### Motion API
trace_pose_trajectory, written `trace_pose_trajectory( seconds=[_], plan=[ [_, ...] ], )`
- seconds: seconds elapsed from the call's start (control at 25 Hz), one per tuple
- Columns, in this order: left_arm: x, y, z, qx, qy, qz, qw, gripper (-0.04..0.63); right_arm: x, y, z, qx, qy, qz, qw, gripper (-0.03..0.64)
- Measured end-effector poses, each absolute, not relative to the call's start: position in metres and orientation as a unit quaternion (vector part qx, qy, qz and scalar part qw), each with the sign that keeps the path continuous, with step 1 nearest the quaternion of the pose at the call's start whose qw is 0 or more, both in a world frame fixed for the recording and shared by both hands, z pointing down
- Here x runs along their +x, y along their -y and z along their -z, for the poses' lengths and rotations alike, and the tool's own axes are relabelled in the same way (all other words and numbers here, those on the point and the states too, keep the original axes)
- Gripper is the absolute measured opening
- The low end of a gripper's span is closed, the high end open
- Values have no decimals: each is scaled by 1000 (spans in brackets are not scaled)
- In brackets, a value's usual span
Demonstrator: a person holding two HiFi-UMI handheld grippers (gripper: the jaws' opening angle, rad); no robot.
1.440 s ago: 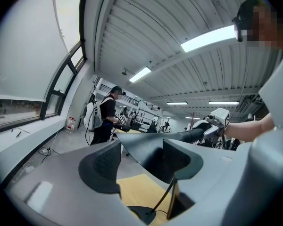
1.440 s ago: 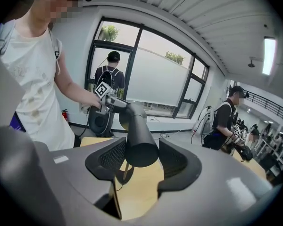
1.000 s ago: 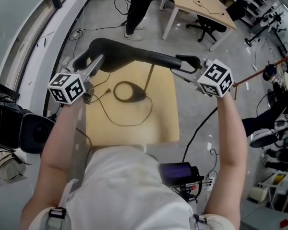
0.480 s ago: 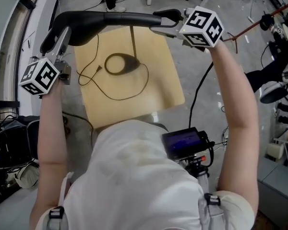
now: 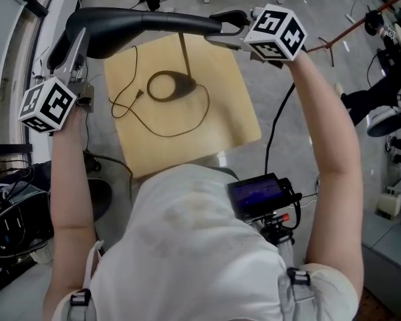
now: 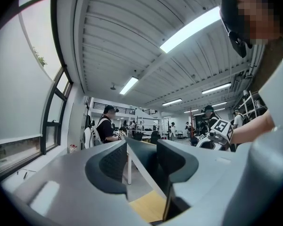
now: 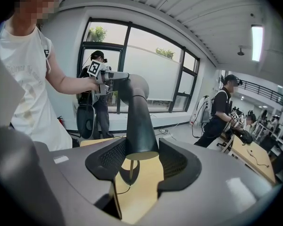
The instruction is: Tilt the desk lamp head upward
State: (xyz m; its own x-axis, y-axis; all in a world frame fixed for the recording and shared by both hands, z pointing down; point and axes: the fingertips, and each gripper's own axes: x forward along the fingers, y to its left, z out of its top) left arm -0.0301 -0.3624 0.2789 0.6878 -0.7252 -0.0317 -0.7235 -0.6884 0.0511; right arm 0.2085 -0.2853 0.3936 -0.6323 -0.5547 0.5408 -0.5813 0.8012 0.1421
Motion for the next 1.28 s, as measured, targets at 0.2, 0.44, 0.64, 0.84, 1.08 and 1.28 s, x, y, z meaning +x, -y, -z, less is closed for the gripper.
trace_pose_trajectory(
  seconds=[0.2, 0.44, 0.64, 0.84, 1.08, 1.28],
  plan=[
    [-27, 362, -266, 918, 394, 33, 12, 179, 208, 287, -396, 314, 905, -29, 284, 230],
    [-26, 363, -251, 916, 398, 46, 5, 163, 205, 294, -393, 314, 910, -22, 271, 230],
    [-14, 355, -260, 923, 380, 53, 19, 151, 211, 274, -413, 322, 905, -47, 273, 230],
    [-11, 350, -245, 925, 375, 59, 6, 138, 210, 279, -414, 322, 909, -37, 263, 230],
    [-6, 341, -236, 928, 368, 61, -6, 132, 209, 274, -418, 321, 909, -40, 261, 230],
    [4, 332, -225, 931, 359, 58, -30, 129, 209, 270, -424, 321, 911, -45, 256, 229]
  ],
)
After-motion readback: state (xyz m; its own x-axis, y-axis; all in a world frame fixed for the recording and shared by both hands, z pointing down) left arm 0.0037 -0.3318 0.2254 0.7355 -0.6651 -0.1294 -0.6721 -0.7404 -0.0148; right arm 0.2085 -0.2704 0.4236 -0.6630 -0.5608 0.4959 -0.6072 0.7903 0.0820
